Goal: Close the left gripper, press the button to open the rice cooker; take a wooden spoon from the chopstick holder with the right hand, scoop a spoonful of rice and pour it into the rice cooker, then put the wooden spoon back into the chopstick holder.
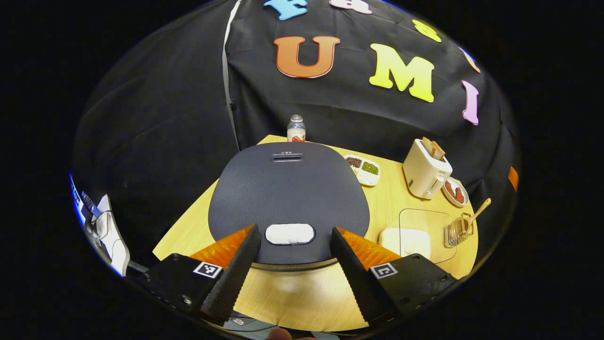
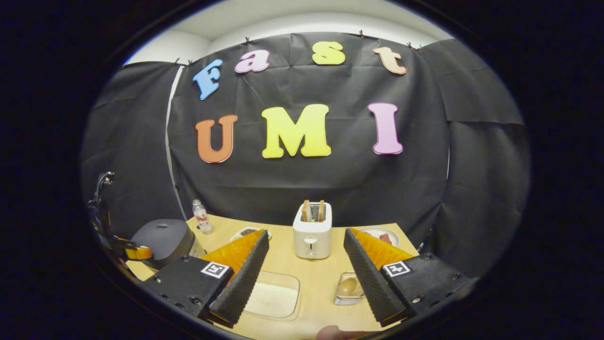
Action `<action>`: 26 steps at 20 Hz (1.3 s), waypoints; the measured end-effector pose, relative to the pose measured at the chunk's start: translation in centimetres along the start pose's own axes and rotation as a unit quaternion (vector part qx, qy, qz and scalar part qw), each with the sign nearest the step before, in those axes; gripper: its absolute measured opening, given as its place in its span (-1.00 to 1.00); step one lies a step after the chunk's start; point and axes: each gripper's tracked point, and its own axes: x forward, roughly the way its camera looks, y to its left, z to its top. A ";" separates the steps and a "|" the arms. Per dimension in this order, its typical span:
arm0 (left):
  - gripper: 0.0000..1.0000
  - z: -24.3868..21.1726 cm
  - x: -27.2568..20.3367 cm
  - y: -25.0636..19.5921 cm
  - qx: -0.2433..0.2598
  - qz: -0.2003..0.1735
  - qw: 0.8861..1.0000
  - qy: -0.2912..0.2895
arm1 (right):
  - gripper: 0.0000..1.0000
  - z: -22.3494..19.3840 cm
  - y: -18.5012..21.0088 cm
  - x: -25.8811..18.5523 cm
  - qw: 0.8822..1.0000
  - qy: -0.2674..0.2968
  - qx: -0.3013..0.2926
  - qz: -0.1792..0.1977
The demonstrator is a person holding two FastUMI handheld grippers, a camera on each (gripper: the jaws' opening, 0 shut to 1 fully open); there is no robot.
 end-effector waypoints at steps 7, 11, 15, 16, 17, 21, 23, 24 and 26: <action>0.97 0.4 -0.3 0.0 -0.022 0.016 1.000 -0.003 | 1.00 -0.8 -1.3 1.4 1.000 0.007 0.014 0.013; 0.95 0.8 -0.8 0.0 -0.034 0.004 0.999 -0.017 | 1.00 -0.1 -1.4 -1.0 1.000 -0.007 0.016 0.002; 0.91 2.8 -4.7 -1.0 -0.012 -0.025 0.997 -0.075 | 0.94 2.1 -1.1 -5.7 0.999 -0.037 0.001 -0.017; 0.91 3.6 -6.3 -1.5 -0.006 -0.039 0.995 -0.095 | 1.00 2.8 -0.9 -7.0 0.999 -0.046 -0.003 -0.020; 0.90 4.3 -8.0 -2.0 -0.002 -0.053 0.992 -0.115 | 0.94 3.5 -0.4 -8.5 0.998 -0.056 -0.006 -0.022; 0.90 6.7 -15.5 -4.0 0.018 -0.100 0.974 -0.201 | 1.00 5.4 2.1 -15.2 0.996 -0.086 -0.005 -0.025; 0.89 6.3 -20.0 -4.8 0.035 -0.121 0.964 -0.233 | 0.94 6.1 2.6 -18.6 0.994 -0.101 -0.008 -0.035; 0.89 6.1 -21.8 -5.0 0.041 -0.128 0.960 -0.247 | 0.94 6.4 3.0 -20.2 0.993 -0.108 -0.007 -0.039; 0.89 5.9 -25.6 -5.5 0.052 -0.139 0.948 -0.282 | 1.00 6.3 3.4 -23.1 0.992 -0.114 -0.008 -0.050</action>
